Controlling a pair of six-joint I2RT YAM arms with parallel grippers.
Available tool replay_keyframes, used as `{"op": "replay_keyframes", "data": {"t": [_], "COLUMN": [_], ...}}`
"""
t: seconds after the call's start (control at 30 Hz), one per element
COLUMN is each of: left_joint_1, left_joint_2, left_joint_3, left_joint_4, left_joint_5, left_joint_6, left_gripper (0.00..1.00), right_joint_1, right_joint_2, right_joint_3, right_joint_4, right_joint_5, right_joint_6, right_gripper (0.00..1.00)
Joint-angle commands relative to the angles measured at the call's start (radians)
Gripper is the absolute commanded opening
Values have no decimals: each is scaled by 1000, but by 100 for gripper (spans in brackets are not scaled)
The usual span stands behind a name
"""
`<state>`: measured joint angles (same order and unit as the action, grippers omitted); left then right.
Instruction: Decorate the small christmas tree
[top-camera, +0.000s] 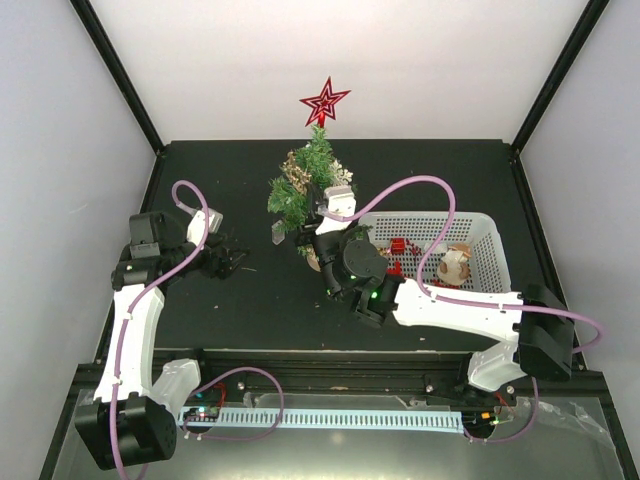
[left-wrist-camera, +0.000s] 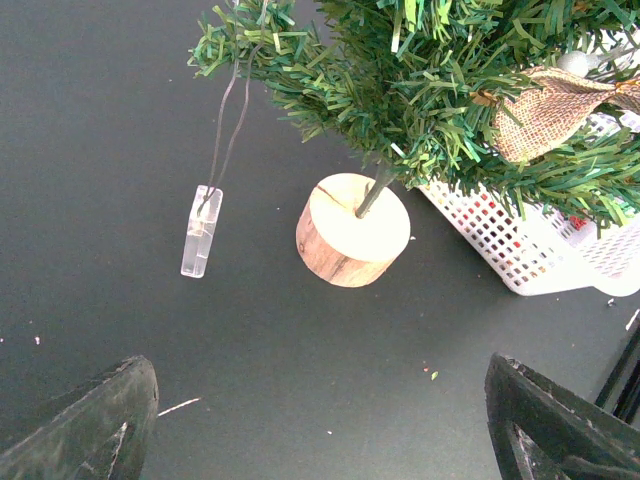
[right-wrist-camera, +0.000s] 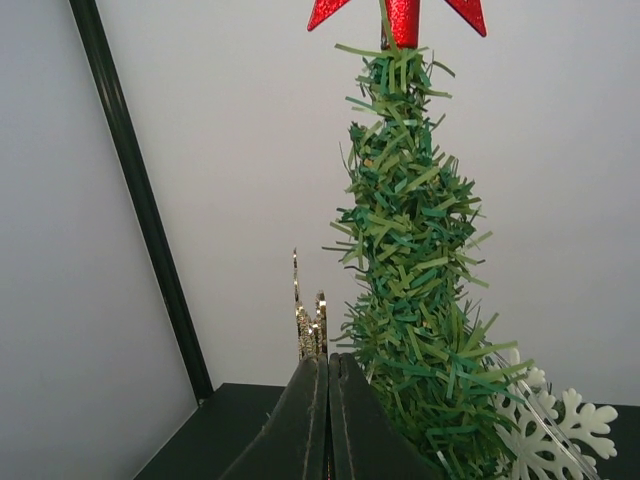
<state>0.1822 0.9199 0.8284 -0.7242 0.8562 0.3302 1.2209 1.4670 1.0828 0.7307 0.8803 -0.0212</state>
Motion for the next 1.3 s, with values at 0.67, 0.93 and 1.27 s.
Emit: {"op": "replay_keyframes", "data": {"t": [0.67, 0.93, 1.27], "left_joint_1": [7, 7, 8], "left_joint_2": [-9, -11, -9], "left_joint_3": [-1, -1, -1], "left_joint_4": [16, 15, 14], "left_joint_5": [21, 22, 23], "left_joint_6": [-2, 0, 3], "left_gripper": [89, 90, 90], "right_joint_1": [-10, -10, -11], "right_joint_2": [-20, -23, -31], "right_joint_3": [-70, -63, -47], "right_joint_4": [-20, -51, -86], "right_joint_5": [85, 109, 133], "right_joint_6": [136, 155, 179], "right_gripper": [4, 7, 24]}}
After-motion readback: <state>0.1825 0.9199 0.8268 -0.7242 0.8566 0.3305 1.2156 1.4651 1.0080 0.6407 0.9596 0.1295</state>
